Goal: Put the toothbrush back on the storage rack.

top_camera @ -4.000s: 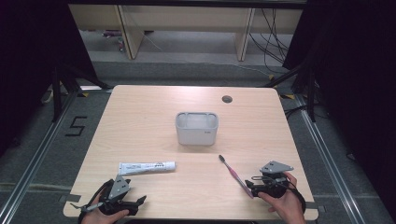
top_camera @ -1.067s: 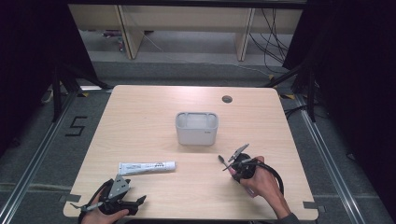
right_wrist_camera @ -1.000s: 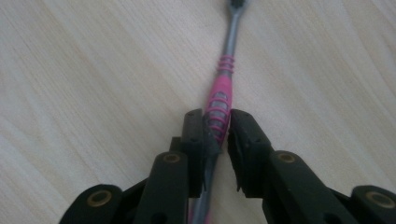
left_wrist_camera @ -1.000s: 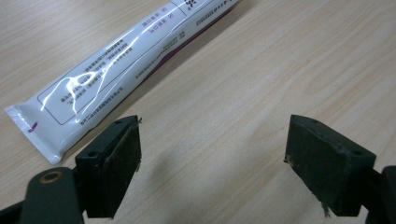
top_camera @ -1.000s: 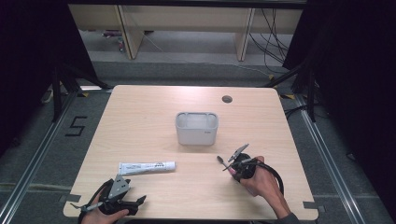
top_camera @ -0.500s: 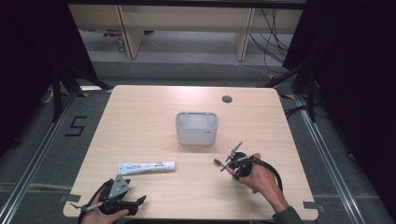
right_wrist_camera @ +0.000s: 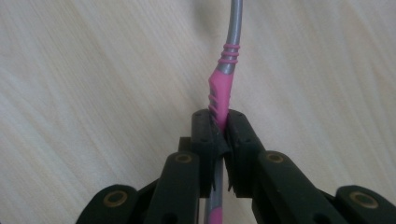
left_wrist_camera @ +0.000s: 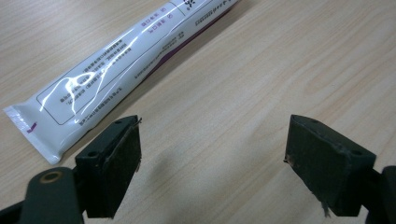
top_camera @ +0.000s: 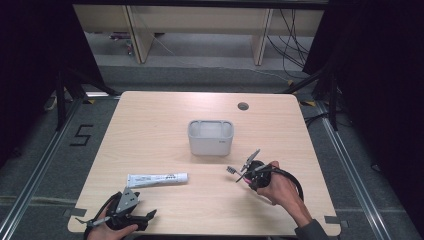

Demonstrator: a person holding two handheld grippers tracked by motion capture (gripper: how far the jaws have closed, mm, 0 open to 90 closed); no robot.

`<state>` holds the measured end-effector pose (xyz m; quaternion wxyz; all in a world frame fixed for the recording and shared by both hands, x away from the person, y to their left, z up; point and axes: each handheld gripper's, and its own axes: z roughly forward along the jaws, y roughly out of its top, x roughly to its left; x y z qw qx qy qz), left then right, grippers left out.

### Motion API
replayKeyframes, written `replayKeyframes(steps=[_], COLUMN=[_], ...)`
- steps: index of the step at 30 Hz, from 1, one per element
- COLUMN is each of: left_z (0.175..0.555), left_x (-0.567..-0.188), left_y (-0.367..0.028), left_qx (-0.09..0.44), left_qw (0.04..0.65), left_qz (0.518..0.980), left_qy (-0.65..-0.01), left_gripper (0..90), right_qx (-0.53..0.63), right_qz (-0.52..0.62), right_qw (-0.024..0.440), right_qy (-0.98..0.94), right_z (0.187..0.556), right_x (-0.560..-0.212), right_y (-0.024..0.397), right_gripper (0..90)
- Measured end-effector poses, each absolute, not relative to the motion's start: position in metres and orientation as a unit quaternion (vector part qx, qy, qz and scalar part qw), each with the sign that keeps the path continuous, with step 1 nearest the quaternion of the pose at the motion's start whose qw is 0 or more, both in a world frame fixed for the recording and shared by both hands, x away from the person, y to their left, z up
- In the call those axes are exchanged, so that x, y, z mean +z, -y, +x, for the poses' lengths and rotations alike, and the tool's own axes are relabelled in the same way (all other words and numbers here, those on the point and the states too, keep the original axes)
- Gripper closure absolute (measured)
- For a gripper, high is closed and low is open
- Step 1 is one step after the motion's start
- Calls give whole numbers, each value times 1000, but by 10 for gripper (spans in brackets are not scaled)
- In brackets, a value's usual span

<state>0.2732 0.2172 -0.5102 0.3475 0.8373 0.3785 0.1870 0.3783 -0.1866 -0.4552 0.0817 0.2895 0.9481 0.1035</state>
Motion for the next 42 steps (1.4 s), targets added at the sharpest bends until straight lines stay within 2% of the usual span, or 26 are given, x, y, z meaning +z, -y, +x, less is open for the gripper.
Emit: replayKeyframes(steps=[6, 26, 42], left_z=[273, 274, 274], left_x=[-510, -509, -510], left_y=[-217, -219, -219], left_qx=[187, 197, 192], left_qw=[347, 333, 344], left_qz=[838, 842, 840], left_qy=[-378, -375, -374], left_gripper=[177, 177, 177], right_qx=[134, 302, 372], right_qz=[293, 308, 315], right_qw=[83, 144, 138], right_qy=[-943, -891, -862], right_z=[378, 389, 408], right_x=[-440, -405, -394], right_y=[190, 210, 203], right_gripper=[834, 834, 835])
